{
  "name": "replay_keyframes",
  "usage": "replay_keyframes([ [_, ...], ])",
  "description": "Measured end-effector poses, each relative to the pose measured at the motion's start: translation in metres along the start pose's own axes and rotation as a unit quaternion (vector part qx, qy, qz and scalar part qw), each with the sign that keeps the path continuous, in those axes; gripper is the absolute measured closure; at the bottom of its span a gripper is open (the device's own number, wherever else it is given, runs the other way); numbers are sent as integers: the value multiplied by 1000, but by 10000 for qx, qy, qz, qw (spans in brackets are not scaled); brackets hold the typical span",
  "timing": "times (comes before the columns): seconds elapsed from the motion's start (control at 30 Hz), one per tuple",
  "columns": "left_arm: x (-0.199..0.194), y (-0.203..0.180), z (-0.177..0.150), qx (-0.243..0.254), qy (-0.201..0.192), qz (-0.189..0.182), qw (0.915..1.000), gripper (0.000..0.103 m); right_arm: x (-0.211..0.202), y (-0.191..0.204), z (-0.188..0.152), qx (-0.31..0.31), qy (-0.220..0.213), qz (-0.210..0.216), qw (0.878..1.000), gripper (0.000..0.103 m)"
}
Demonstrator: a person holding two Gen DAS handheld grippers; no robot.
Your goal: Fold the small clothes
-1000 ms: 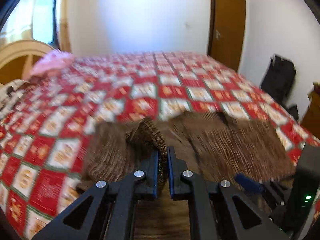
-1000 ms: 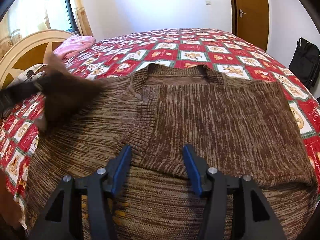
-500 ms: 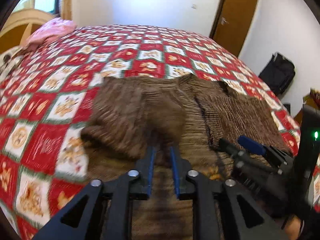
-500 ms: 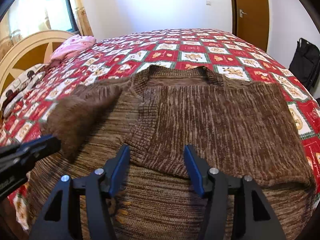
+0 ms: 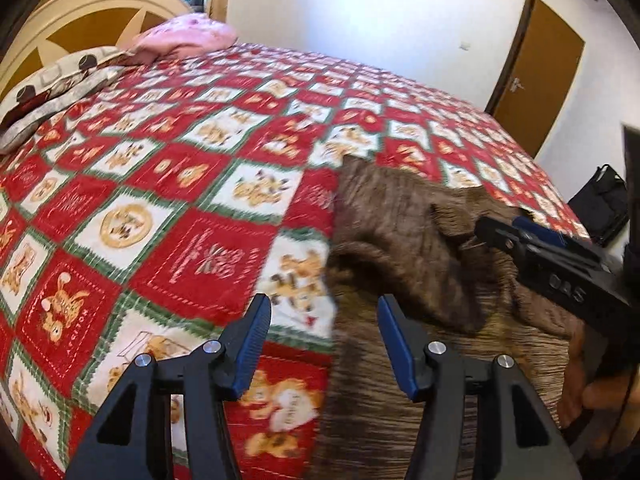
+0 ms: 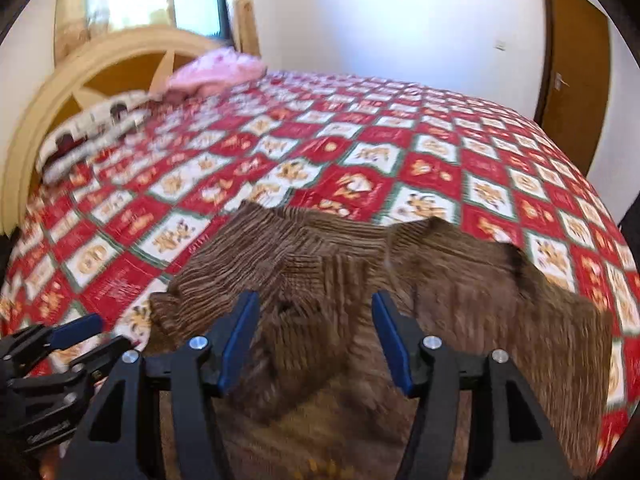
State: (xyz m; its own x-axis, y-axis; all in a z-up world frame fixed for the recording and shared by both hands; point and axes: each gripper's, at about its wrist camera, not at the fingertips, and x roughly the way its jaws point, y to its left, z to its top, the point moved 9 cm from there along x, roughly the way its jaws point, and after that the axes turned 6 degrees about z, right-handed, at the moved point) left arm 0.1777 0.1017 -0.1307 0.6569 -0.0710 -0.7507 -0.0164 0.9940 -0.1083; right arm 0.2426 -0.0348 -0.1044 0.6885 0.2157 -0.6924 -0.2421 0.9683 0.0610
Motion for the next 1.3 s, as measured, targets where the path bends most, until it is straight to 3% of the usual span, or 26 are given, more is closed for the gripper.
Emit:
replay_keyframes([
  [0.07, 5, -1, 1, 110, 20, 87, 9999, 46, 16, 2, 2, -198, 165, -162, 9995, 40],
  [0.13, 13, -2, 3, 269, 52, 262, 9993, 46, 36, 3, -7, -435, 646, -253, 9966, 43],
  [0.2, 23, -3, 3, 395, 141, 412, 9983, 46, 49, 1, -20, -525, 1024, -257, 9930, 64],
  [0.23, 27, -3, 2, 403, 203, 458, 9979, 46, 46, -2, -21, -453, 1012, -156, 9937, 82],
  [0.27, 31, -3, 0, 383, 274, 463, 9978, 46, 41, -8, -20, -300, 962, -137, 9948, 91],
  [0.4, 34, -7, -2, 401, 198, 556, 9975, 46, 2, -48, -4, 869, 244, 212, 9957, 91],
  [0.5, 33, -7, -3, 354, 141, 588, 9975, 45, -21, -83, -8, 1837, -295, 539, 9811, 91],
  [0.63, 35, -8, -2, 410, 130, 681, 9968, 44, -7, -108, -40, 2438, -5, 558, 9682, 84],
  [0.73, 36, -6, -2, 363, 156, 658, 9971, 42, -11, -121, -59, 2877, 46, 672, 9553, 75],
  [0.87, 36, -6, -1, 384, 172, 651, 9970, 41, -35, -134, -61, 3243, -213, 549, 9441, 47],
  [1.0, 33, -5, -2, 402, 195, 624, 9971, 41, -57, -134, -63, 3130, -259, 347, 9488, 47],
  [1.17, 17, -2, 5, 365, -22, 604, 9975, 41, -74, -108, -53, 1767, -337, -450, 9827, 49],
  [1.2, 14, -2, 7, 356, -76, 599, 9975, 41, -73, -102, -49, 1565, -325, -441, 9862, 52],
  [1.27, 9, -2, 11, 347, -166, 597, 9975, 41, -62, -87, -38, 1364, -326, -138, 9900, 67],
  [1.3, 5, -2, 13, 358, -215, 630, 9971, 41, -54, -80, -35, 1307, -280, -6, 9910, 69],
])
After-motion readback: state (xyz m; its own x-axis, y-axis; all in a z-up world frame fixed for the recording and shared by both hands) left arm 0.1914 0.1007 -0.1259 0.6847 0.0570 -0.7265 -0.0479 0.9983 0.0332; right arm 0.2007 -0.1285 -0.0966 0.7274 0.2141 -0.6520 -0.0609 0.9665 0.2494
